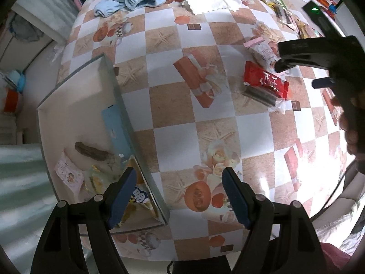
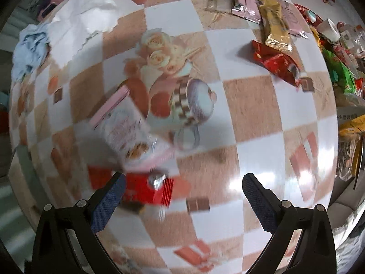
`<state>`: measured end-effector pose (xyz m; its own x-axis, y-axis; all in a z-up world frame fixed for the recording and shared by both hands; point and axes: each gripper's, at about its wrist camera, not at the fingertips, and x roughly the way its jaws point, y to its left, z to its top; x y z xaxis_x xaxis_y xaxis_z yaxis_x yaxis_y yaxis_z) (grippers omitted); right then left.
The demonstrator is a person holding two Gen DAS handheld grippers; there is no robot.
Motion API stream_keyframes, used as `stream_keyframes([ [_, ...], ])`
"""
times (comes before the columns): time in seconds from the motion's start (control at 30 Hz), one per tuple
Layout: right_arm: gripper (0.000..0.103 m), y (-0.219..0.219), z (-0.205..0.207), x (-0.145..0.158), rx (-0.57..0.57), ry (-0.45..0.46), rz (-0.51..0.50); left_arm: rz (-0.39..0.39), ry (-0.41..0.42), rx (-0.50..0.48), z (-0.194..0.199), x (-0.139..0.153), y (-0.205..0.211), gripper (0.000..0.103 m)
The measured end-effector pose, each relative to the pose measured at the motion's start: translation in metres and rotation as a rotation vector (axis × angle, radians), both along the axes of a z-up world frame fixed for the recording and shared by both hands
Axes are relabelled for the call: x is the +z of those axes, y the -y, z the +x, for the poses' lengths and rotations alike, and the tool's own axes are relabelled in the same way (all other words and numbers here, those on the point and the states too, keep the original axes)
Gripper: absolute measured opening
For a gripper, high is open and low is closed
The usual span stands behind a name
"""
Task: Organize snacks
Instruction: 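Move both tools back over the snacks on the tablecloth, then grasp the clear stick packet with left tool while right tool grasps the red candy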
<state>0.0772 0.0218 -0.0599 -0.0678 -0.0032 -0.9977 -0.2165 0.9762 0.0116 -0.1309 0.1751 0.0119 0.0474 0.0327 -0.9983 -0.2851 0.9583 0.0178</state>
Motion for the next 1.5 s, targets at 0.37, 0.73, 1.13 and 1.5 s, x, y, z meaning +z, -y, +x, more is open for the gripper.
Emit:
stream_keyframes([
  [0.37,0.102,0.004,-0.075,-0.018,0.083,-0.149,0.014,-0.006,-0.021,0.009,0.013,-0.010,-0.003,0.080],
  [0.73,0.102,-0.035,-0.119,0.006,0.269,-0.122,0.081,0.015,-0.047,0.029,0.010,-0.016,-0.010,0.080],
  [1.13,0.102,-0.045,-0.138,-0.014,0.249,-0.128,0.001,0.008,-0.053,0.032,0.007,-0.021,-0.010,0.080],
  [1.5,0.102,0.034,-0.113,-0.013,0.130,-0.129,-0.050,0.013,-0.051,-0.004,0.014,-0.022,0.005,0.080],
])
